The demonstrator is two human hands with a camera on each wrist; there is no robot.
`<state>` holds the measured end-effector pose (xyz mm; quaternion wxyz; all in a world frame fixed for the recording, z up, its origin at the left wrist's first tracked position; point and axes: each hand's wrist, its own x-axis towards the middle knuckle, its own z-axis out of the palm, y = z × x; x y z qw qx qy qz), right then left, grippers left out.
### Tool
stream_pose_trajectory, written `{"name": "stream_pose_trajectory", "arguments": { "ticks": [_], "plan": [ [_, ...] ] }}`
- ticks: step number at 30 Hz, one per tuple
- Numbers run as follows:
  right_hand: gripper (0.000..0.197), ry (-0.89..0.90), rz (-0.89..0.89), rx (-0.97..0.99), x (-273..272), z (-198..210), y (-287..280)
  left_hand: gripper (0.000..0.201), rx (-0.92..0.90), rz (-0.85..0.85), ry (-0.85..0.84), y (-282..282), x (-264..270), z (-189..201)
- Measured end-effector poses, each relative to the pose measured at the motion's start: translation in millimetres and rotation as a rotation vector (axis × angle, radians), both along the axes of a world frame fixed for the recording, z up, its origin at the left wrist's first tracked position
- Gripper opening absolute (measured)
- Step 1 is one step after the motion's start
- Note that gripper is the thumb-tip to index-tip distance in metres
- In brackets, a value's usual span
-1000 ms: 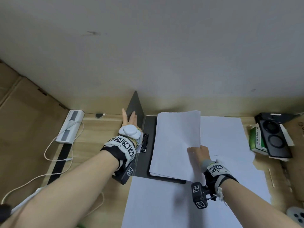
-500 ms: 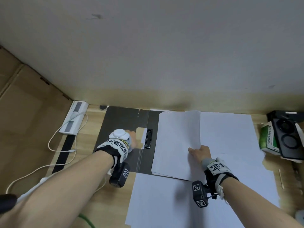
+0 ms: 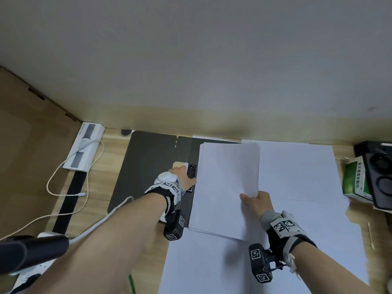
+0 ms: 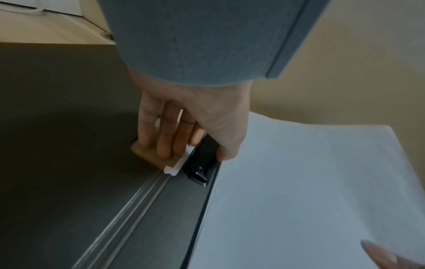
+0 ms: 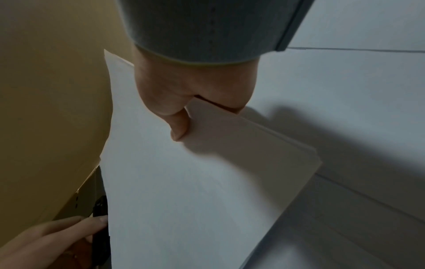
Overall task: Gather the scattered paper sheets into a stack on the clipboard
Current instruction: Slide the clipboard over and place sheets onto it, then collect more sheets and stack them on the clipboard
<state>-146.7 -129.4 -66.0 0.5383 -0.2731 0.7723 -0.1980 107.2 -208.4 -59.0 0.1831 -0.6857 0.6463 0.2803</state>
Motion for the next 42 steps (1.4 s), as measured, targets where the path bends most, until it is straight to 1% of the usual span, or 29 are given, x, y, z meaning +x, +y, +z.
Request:
{"name": "stream_pose_trajectory", "arguments": {
  "ticks": [2, 4, 7, 11, 13, 15, 16, 18, 19, 20, 22, 24, 26, 28, 29, 31, 33, 34, 35, 36, 37, 38, 40, 42],
  "plan": [
    [0.009, -0.015, -0.004, 0.003, 1.4, -3.1, -1.5, 0.031, -0.035, -0.023, 0.013, 1.8, -3.8, -1.3],
    [0.008, -0.021, -0.009, 0.004, 2.2, -6.9, -2.1, 0.024, -0.061, -0.034, -0.009, 1.4, -6.8, -1.3],
    [0.010, -0.023, -0.017, -0.003, 4.6, -8.7, -3.5, 0.029, -0.065, -0.055, -0.002, -2.1, -6.5, 2.8],
    [0.015, -0.017, -0.022, 0.007, 13.5, -14.1, -8.2, 0.026, -0.050, -0.037, 0.034, -5.2, -2.7, 0.0],
    [0.019, -0.009, -0.020, 0.012, 19.2, -16.9, -11.1, 0.033, -0.053, -0.043, 0.019, -5.4, -4.9, 0.1],
    [0.015, -0.007, -0.004, 0.016, 25.2, -16.0, -14.2, 0.037, -0.059, -0.045, -0.013, -6.1, -6.0, -0.4],
    [0.017, -0.013, 0.007, 0.021, 28.8, -14.0, -15.5, 0.037, -0.059, -0.031, -0.029, -6.1, -5.1, -1.1],
    [0.028, -0.029, 0.034, 0.031, 36.0, -6.3, -16.8, 0.036, -0.068, -0.008, -0.059, -5.0, -1.5, -2.2],
    [0.030, -0.043, 0.054, 0.033, 39.9, -1.2, -17.9, 0.036, -0.073, -0.005, -0.081, -3.9, 1.9, -1.6],
    [0.027, -0.063, 0.071, 0.029, 44.3, 0.8, -18.5, 0.037, -0.075, -0.001, -0.105, -2.3, 6.7, -1.1],
    [0.012, -0.109, 0.126, 0.023, 53.9, 5.4, -21.0, 0.035, -0.077, 0.026, -0.126, 1.3, 20.7, 1.8],
    [0.014, -0.145, 0.170, 0.012, 66.4, 8.7, -24.7, 0.031, -0.087, 0.059, -0.128, 3.1, 38.4, 4.9],
    [0.014, -0.196, 0.215, 0.027, 80.3, 9.2, -27.0, 0.028, -0.094, 0.085, -0.167, 3.2, 59.3, 7.5],
    [0.018, -0.266, 0.251, 0.026, 90.1, 7.7, -28.3, 0.033, -0.084, 0.093, -0.205, 0.1, 78.9, 6.4],
    [0.014, -0.293, 0.252, 0.014, 91.6, 6.8, -27.7, 0.035, -0.075, 0.093, -0.219, -1.8, 86.9, 6.5],
    [0.012, -0.304, 0.203, 0.000, 84.0, 4.2, -25.1, 0.037, -0.062, 0.095, -0.247, -3.0, 96.7, 8.6],
    [0.008, -0.279, 0.124, -0.009, 65.0, 5.0, -21.9, 0.032, -0.028, 0.114, -0.261, -2.0, 99.2, 8.0],
    [0.010, -0.261, 0.097, -0.018, 55.0, 6.9, -21.2, 0.030, -0.013, 0.138, -0.269, -0.8, 100.7, 7.7],
    [0.010, -0.251, 0.059, -0.030, 44.4, 7.1, -20.3, 0.033, -0.009, 0.178, -0.271, 0.8, 99.8, 8.0],
    [0.008, -0.232, 0.016, -0.038, 30.6, 9.6, -17.9, 0.039, -0.018, 0.208, -0.276, 1.4, 93.9, 8.5],
    [0.006, -0.220, -0.035, -0.056, 16.3, 12.6, -15.3, 0.046, -0.031, 0.215, -0.277, 1.1, 84.4, 10.7],
    [0.005, -0.201, -0.085, -0.067, 3.0, 14.1, -13.3, 0.048, -0.058, 0.194, -0.275, -1.2, 74.3, 11.7],
    [0.007, -0.168, -0.186, -0.082, -24.5, 14.4, -8.7, 0.040, -0.132, 0.113, -0.197, -6.0, 44.2, 15.2],
    [0.009, -0.152, -0.250, -0.081, -43.9, 11.2, -4.3, 0.030, -0.193, 0.048, -0.053, -8.2, 16.2, 16.2]
  ]
}}
